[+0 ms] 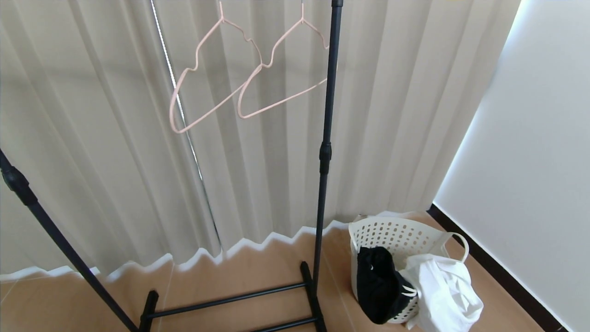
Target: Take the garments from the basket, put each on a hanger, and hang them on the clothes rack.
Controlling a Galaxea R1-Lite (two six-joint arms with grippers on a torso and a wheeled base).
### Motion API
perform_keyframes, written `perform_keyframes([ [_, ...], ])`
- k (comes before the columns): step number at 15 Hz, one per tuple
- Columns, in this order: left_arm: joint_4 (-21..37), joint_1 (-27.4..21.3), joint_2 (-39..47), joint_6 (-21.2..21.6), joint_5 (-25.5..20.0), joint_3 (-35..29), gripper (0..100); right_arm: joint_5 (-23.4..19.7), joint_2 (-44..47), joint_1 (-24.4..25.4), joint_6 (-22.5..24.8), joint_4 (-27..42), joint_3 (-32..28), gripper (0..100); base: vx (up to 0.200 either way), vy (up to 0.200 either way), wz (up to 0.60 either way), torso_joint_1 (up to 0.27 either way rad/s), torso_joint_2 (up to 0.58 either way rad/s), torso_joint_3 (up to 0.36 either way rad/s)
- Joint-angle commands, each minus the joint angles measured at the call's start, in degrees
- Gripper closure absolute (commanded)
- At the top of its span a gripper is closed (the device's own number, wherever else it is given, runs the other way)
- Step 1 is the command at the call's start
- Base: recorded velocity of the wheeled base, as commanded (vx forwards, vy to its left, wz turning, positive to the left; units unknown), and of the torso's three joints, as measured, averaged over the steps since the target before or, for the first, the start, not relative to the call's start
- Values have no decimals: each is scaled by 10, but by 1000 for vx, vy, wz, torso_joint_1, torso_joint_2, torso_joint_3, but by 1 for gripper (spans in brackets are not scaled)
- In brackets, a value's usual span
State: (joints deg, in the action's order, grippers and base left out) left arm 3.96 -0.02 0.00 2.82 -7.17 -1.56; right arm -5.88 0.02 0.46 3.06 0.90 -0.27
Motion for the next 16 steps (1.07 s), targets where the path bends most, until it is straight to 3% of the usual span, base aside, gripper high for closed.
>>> perform_keyframes([
  [1,0,0,0,0,0,1,0,0,0,1,0,0,0,0,0,-200,0,12,2,2],
  [5,0,0,0,-2,0,0,0,0,0,1,0,0,0,0,0,0,0,0,0,0],
  [8,0,0,0,-2,0,1,0,0,0,1,0,0,-1,0,0,0,-600,-1,1,1],
  [16,0,0,0,-1,0,1,0,0,0,1,0,0,0,0,0,0,0,0,1,-42],
])
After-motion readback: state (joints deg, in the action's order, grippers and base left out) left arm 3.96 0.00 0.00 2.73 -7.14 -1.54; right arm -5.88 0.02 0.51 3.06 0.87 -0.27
